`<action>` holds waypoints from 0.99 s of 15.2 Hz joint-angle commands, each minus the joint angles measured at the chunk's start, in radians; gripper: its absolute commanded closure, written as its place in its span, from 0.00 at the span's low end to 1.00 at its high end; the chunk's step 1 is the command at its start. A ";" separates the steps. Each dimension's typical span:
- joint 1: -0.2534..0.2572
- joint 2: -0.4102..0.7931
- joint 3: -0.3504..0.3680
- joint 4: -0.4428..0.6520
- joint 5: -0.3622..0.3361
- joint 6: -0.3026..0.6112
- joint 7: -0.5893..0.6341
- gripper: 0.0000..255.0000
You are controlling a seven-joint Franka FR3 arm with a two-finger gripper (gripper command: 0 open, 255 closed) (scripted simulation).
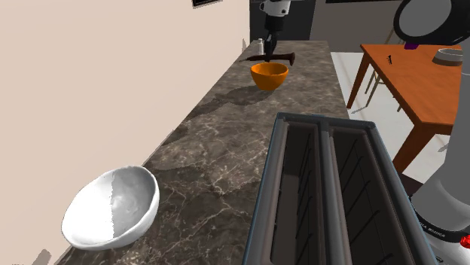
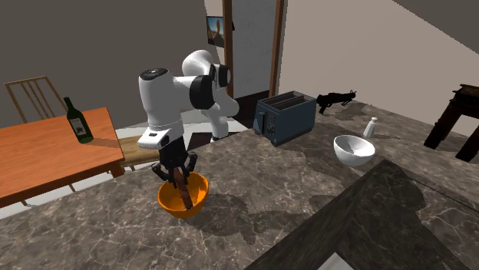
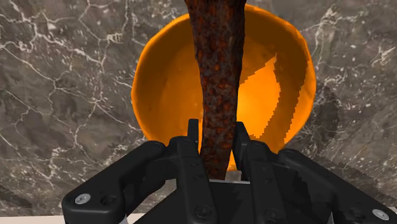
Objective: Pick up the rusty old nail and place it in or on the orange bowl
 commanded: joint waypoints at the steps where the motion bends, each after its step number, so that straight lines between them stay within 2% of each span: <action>1: 0.002 -0.003 0.000 -0.029 0.000 0.027 0.000 1.00; 10: 0.002 -0.005 0.000 -0.044 0.000 0.040 -0.001 1.00; 11: 0.002 -0.005 0.000 -0.045 0.000 0.040 -0.001 0.00; 15: 0.002 -0.005 0.000 -0.045 0.000 0.040 -0.001 0.00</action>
